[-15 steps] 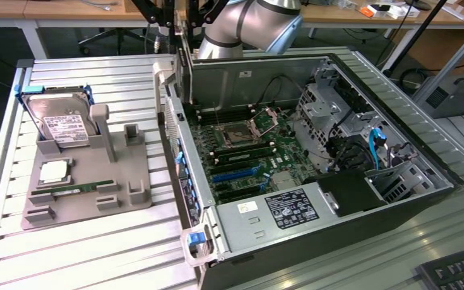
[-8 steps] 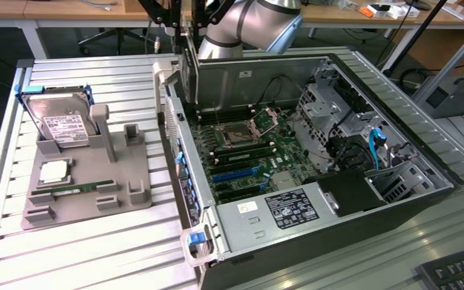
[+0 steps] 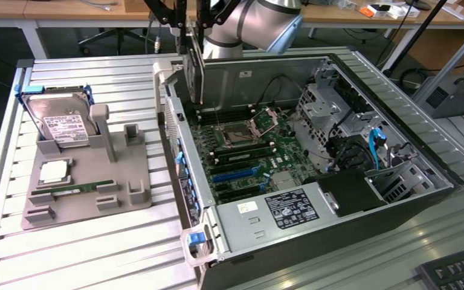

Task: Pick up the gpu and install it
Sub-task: 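Pick up the gpu and move the gpu toward the slot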

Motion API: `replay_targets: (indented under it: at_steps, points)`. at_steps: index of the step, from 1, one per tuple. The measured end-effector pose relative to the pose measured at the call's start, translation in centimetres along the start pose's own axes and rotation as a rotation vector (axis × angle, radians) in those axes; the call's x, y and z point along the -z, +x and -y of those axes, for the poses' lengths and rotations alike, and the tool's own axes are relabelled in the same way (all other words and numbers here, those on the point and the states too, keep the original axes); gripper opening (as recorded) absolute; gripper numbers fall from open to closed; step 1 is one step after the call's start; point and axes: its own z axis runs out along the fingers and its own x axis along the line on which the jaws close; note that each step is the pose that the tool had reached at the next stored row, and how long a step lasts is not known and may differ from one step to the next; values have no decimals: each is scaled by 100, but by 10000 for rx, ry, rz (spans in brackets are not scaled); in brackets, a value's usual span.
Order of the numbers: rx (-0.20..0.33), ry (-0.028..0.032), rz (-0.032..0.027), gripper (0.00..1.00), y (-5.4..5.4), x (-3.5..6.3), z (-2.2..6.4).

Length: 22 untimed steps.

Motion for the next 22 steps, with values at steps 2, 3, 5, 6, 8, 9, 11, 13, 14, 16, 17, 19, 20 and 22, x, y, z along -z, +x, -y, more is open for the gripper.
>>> replay_targets:
  at_steps: [2, 3, 5, 6, 8, 9, 11, 13, 14, 16, 17, 19, 20, 22]
  points:
    - [0, 9, 1, 27, -16, -1, -1]
    - [1, 14, 1, 27, -25, -1, -2]
    - [1, 22, 2, 27, -39, -3, -3]
    - [1, 26, 2, 27, -46, -3, -3]
    - [1, 33, 2, 27, -59, -4, -4]
    - [1, 38, 3, 27, -69, -4, -5]
    - [2, 45, 3, 27, -82, -5, -6]
    - [2, 53, 4, 27, -97, -6, -7]
    - [2, 59, 4, 27, -107, -7, -8]
    - [2, 68, 5, 27, -124, -8, -9]
    - [2, 73, 5, 27, -135, -9, -10]
    - [2, 84, 6, 27, -154, -10, -12]
    - [3, 91, 6, 27, -166, -11, -12]
    - [3, 100, 8, 27, -181, -12, -13]
